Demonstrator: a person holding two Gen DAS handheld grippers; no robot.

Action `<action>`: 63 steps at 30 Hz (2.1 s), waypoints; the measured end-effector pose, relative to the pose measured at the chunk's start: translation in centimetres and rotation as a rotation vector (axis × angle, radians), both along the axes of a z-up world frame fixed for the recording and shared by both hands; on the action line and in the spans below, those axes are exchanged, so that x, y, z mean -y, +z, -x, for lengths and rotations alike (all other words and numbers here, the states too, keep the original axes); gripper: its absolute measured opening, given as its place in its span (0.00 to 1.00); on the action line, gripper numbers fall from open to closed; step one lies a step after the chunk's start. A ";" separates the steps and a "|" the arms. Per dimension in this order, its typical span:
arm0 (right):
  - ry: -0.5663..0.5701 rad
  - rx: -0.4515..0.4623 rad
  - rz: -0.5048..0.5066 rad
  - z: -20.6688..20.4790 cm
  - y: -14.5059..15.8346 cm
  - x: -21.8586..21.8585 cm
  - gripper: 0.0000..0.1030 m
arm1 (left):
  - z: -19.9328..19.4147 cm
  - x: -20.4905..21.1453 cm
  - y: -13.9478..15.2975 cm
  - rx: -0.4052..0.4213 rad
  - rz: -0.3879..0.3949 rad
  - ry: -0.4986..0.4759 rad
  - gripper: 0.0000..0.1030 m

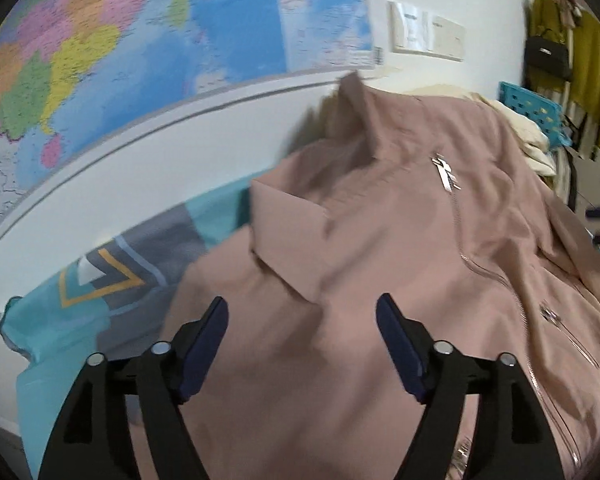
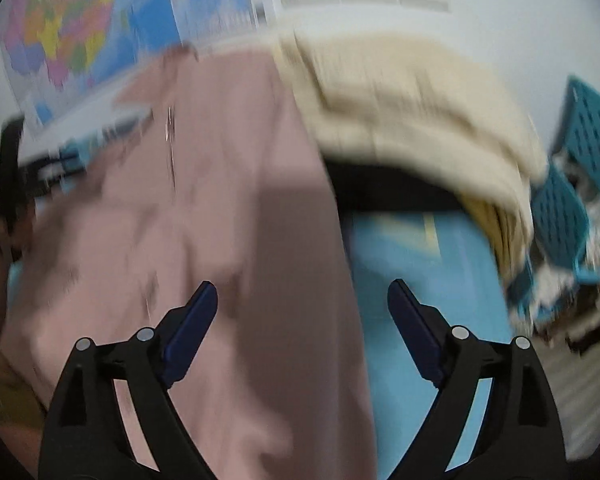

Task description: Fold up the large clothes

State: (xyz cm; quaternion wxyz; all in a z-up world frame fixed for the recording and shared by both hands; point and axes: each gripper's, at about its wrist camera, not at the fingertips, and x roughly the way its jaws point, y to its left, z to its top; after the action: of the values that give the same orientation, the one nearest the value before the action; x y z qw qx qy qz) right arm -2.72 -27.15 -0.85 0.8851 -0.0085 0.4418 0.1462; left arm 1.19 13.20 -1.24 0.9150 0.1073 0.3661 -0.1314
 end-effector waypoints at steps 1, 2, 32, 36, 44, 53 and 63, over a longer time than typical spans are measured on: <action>-0.004 -0.030 -0.008 1.4 -1.1 0.4 0.83 | 0.1 0.3 -0.3 -0.006 -0.003 -0.012 0.73; -0.003 -0.050 -0.016 2.2 -1.8 0.5 0.82 | 0.7 0.8 -0.4 -0.009 -0.004 -0.022 0.73; 0.255 -0.096 -0.037 2.3 3.3 -11.1 0.82 | 8.8 1.3 0.2 -0.045 0.174 -0.202 0.81; 0.260 -0.104 0.220 4.2 -0.5 -12.3 0.75 | 8.6 1.3 -0.4 -0.065 0.184 -0.217 0.81; 0.271 -0.112 -0.293 3.5 5.3 -9.2 0.04 | 8.9 2.0 -0.5 -0.080 0.192 -0.221 0.81; 0.346 -0.177 -0.790 2.5 5.4 -14.8 0.59 | 9.2 -1.4 1.9 -0.048 0.310 -0.179 0.84; 0.254 -0.075 -0.445 0.3 3.9 -13.7 0.65 | 11.9 -0.9 -1.1 -0.169 0.278 -0.225 0.91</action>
State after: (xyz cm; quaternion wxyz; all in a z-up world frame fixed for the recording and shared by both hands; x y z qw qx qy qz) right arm -3.02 -13.41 3.01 0.8226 0.1366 0.4267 0.3503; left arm -10.75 14.13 -2.34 0.8665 0.0087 0.4056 -0.2909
